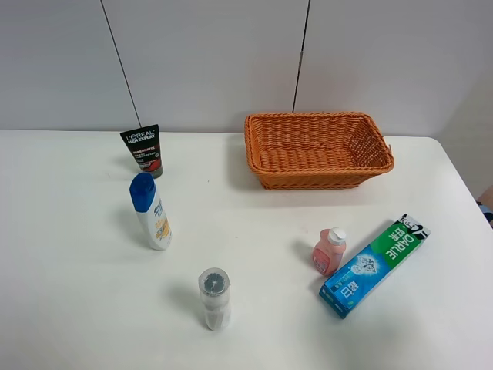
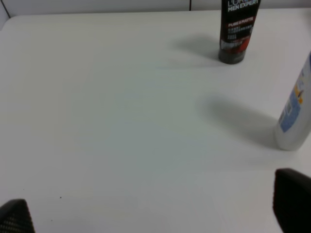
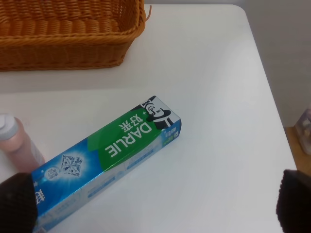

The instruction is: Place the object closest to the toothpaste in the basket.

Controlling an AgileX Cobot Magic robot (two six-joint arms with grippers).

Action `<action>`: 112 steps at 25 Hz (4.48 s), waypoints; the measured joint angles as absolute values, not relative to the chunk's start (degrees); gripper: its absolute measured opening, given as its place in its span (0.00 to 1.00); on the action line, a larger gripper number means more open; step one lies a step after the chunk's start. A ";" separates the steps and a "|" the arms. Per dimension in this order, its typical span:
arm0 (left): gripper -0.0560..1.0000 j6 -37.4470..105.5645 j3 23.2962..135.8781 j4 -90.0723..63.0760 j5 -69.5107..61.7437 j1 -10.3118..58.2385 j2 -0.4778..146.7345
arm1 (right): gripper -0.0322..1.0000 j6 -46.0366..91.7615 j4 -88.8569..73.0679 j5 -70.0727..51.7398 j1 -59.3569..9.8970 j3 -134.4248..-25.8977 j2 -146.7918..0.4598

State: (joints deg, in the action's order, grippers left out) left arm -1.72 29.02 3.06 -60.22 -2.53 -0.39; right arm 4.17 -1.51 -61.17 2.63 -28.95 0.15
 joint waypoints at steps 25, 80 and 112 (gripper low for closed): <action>0.99 -1.72 29.02 3.06 -60.22 -2.53 -0.39 | 0.99 3.64 -8.39 -50.87 -18.00 -50.82 -72.76; 0.99 -1.72 29.02 3.06 -60.22 -2.53 -0.39 | 0.36 -3.66 0.00 -41.41 -29.34 -82.41 -92.54; 0.99 -1.72 29.02 3.06 -60.22 -2.53 -0.39 | 0.75 -6.72 10.32 -44.48 -20.62 -85.01 -88.75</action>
State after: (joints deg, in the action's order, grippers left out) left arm -1.72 29.02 3.06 -60.22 -2.53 -0.39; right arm -6.72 10.32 -44.48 -20.62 -85.01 -88.75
